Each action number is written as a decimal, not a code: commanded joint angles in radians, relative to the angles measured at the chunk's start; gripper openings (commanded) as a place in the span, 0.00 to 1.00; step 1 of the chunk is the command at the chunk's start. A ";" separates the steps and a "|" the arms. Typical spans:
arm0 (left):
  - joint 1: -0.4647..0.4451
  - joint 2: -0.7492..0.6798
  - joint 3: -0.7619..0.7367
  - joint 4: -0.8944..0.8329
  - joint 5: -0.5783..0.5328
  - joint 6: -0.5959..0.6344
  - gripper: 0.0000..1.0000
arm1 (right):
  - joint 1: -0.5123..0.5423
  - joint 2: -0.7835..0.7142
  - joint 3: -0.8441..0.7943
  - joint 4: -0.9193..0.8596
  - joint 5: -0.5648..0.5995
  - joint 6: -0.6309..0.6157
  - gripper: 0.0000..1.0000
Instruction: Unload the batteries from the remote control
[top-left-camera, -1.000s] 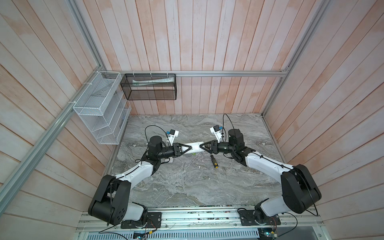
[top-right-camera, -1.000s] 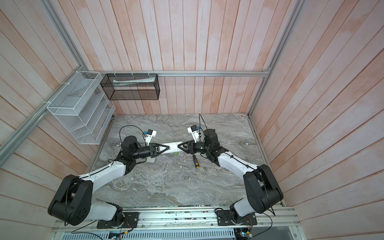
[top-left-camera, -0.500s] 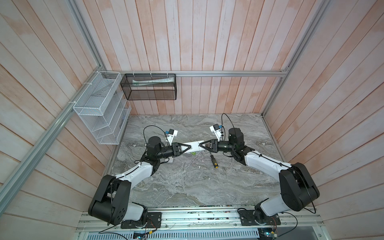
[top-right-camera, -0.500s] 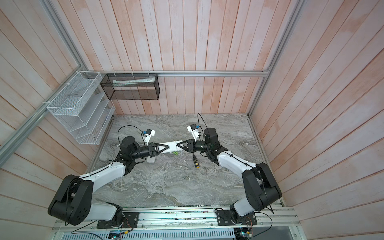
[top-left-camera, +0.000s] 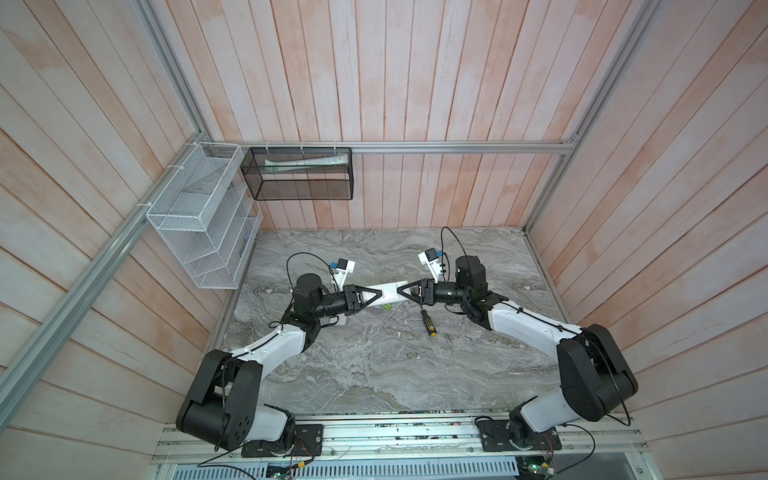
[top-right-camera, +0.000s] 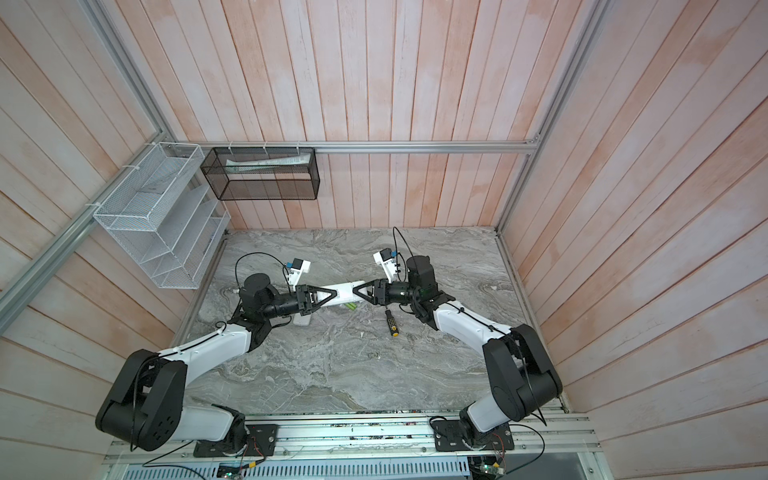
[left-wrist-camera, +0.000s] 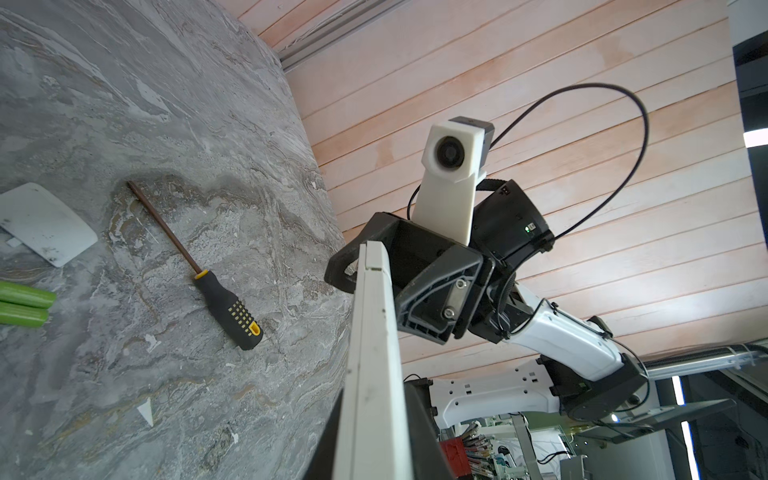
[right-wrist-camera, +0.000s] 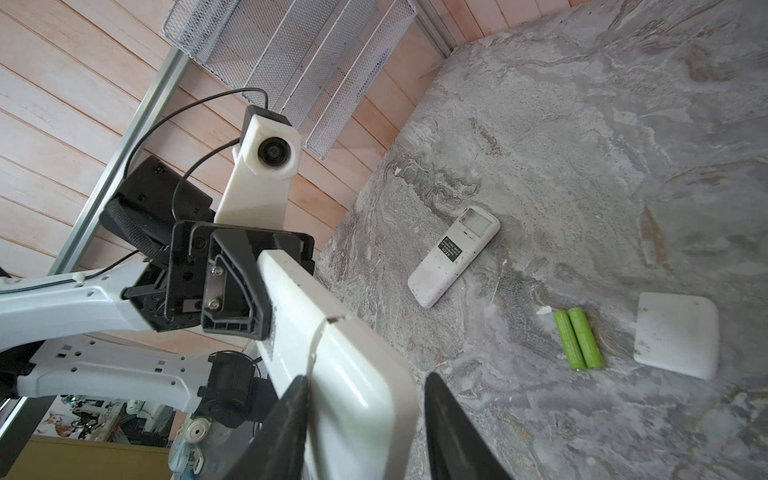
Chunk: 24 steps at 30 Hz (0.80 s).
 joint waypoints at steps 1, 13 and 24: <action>-0.002 -0.011 0.012 -0.003 -0.012 -0.003 0.00 | 0.004 0.012 0.022 -0.044 0.039 -0.022 0.48; 0.001 0.021 0.014 -0.039 -0.032 -0.003 0.00 | 0.002 -0.011 0.018 -0.102 0.098 -0.041 0.51; 0.003 0.023 0.022 -0.084 -0.059 0.015 0.00 | 0.002 -0.015 0.022 -0.124 0.095 -0.041 0.28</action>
